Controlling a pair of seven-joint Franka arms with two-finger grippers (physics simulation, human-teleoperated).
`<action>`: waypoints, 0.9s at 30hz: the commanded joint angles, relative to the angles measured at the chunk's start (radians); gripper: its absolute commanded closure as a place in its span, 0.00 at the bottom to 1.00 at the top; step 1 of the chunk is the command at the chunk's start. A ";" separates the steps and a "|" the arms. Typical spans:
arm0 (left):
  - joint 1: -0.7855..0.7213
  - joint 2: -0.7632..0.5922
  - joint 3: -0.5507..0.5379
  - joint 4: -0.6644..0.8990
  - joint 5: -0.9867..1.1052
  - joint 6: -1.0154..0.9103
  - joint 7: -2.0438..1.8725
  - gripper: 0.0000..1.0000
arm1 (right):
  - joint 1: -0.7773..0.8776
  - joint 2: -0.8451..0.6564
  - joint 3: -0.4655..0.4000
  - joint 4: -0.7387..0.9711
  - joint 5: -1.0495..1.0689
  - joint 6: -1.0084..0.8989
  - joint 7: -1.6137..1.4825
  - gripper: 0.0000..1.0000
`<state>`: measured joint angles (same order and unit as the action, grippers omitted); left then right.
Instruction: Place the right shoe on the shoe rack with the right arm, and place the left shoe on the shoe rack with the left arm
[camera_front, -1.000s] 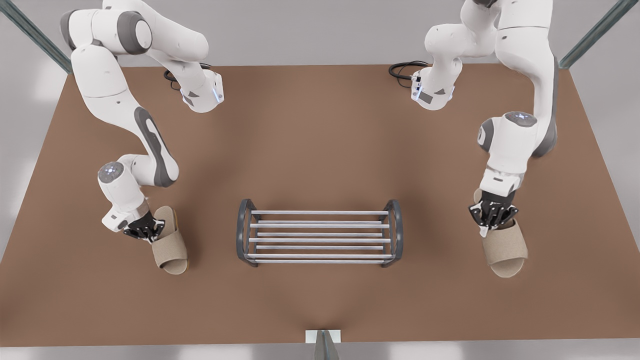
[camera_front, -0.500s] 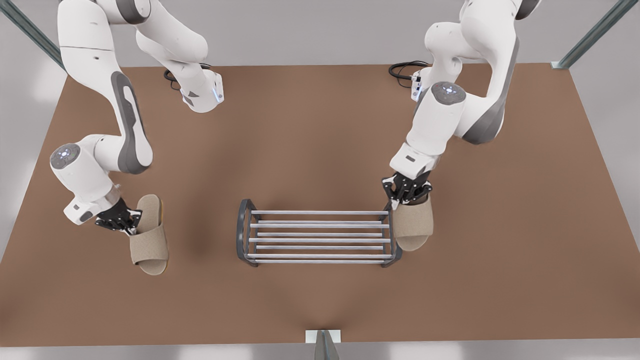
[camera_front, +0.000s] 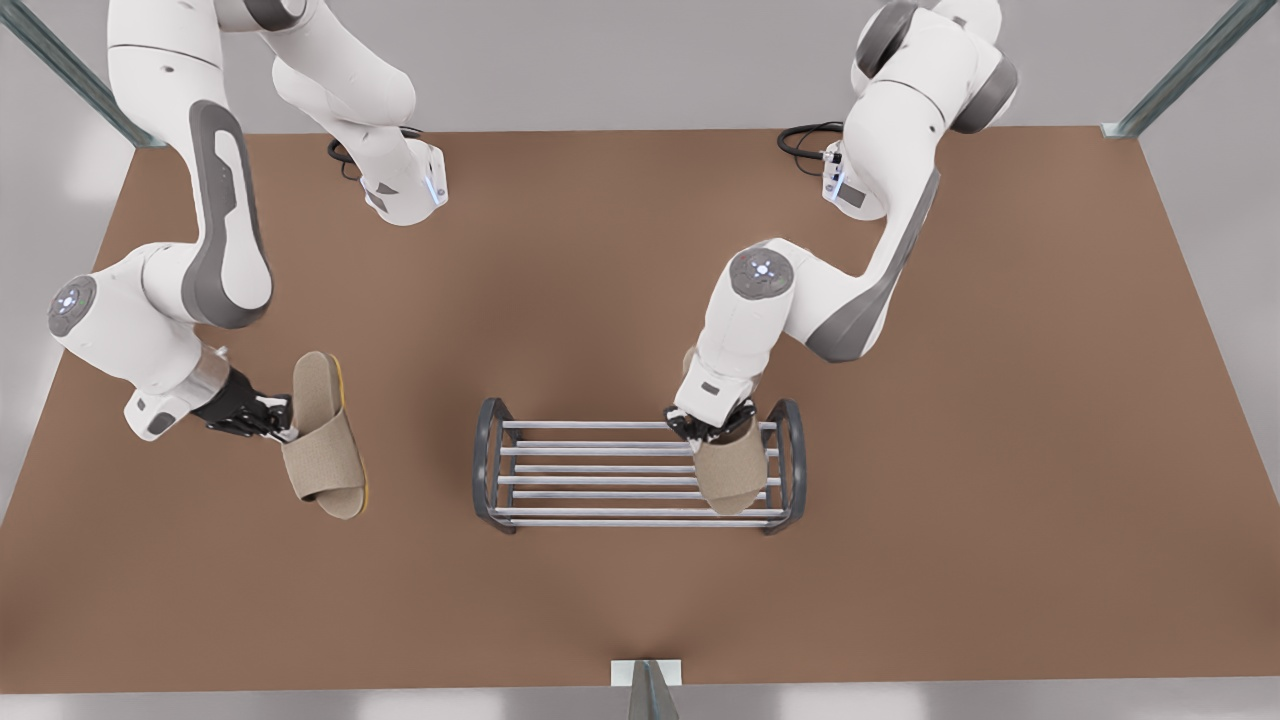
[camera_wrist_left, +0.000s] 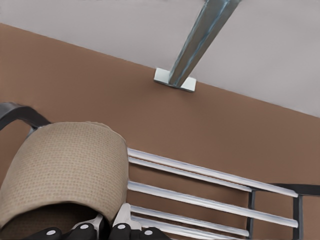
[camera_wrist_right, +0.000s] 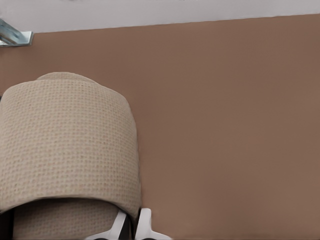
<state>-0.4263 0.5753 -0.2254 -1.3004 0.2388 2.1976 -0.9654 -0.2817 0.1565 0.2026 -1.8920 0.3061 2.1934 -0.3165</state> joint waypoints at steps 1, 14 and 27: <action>0.000 0.025 0.008 0.023 0.008 0.050 -0.296 0.79 | -0.011 0.000 0.000 0.033 0.048 -0.115 0.011 0.79; 0.077 -0.173 0.158 0.152 -0.196 -0.545 0.428 0.00 | 0.108 -0.084 0.087 0.021 0.048 -0.023 0.234 0.79; 0.308 -0.476 0.138 -0.072 -0.197 -0.828 0.884 0.00 | 0.522 0.139 0.087 0.323 -0.237 0.028 1.074 0.79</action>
<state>-0.1160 0.0979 -0.0873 -1.3735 0.0406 1.4604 -0.5214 0.2250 0.2798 0.2895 -1.5926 0.1440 2.2060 0.0914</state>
